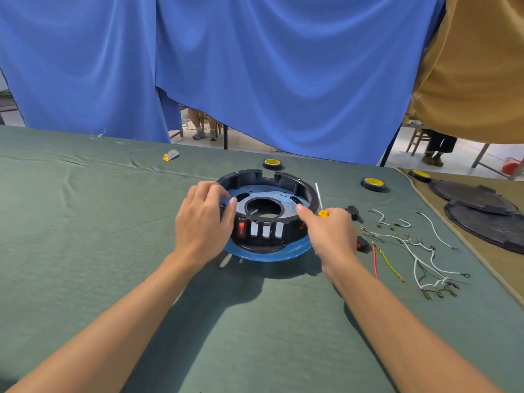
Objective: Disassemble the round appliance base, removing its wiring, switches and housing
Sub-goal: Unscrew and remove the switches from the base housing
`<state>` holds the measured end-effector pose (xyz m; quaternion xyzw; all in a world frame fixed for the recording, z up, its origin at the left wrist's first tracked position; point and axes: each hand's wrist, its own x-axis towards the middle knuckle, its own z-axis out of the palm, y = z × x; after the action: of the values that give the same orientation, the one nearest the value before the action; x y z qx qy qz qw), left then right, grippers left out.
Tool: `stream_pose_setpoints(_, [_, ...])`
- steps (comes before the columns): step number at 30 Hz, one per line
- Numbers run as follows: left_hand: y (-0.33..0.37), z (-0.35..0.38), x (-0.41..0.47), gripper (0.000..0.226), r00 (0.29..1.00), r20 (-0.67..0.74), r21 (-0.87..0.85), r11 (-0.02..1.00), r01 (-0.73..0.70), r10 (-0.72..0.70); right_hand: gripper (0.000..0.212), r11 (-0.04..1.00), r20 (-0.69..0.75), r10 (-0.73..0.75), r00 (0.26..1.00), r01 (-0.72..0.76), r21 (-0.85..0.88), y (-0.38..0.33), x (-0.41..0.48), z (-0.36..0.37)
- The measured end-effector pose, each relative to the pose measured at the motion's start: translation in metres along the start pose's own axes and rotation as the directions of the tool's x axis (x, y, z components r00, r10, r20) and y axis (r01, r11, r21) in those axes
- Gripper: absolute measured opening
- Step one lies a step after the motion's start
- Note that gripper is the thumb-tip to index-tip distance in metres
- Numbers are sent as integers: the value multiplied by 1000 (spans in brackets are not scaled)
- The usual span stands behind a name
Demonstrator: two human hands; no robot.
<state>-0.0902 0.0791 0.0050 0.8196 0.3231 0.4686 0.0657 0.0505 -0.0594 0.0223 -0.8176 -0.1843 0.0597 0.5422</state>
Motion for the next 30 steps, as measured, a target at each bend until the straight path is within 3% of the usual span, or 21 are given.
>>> stream_pose_setpoints(4, [-18, -2, -5, 46, 954, 205, -53, 976, -213, 220, 42, 1000, 105, -6, 994, 8, -26, 4, -14, 15])
stream_pose_setpoints(7, [-26, -8, -7, 44, 924, 189, -73, 943, -325, 333, 38, 999, 93, -24, 995, 21, 34, -1, -6, 16])
stream_pose_setpoints(10, [-24, -7, -7, 36, 900, 145, 67, 903, -424, 412, 41, 998, 62, -56, 996, 57, -11, -8, 4, 15])
stream_pose_setpoints(15, [-15, 2, -11, 26, 897, -14, 224, 876, -428, 442, 28, 986, 123, -129, 984, 141, -93, -15, 10, 20])
stream_pose_setpoints(19, [-2, 9, -9, 31, 903, -25, 370, 843, -390, 429, 26, 964, 213, -190, 958, 223, -142, -7, 2, 16])
stream_pose_setpoints(25, [33, 15, -6, 42, 913, -47, 475, 813, -337, 406, 24, 916, 59, -347, 936, 352, -190, 7, -12, 10])
stream_pose_setpoints(30, [62, 19, -6, 44, 940, 112, 543, 772, -329, 322, 24, 905, -8, -406, 914, 401, -144, 21, -31, 16])
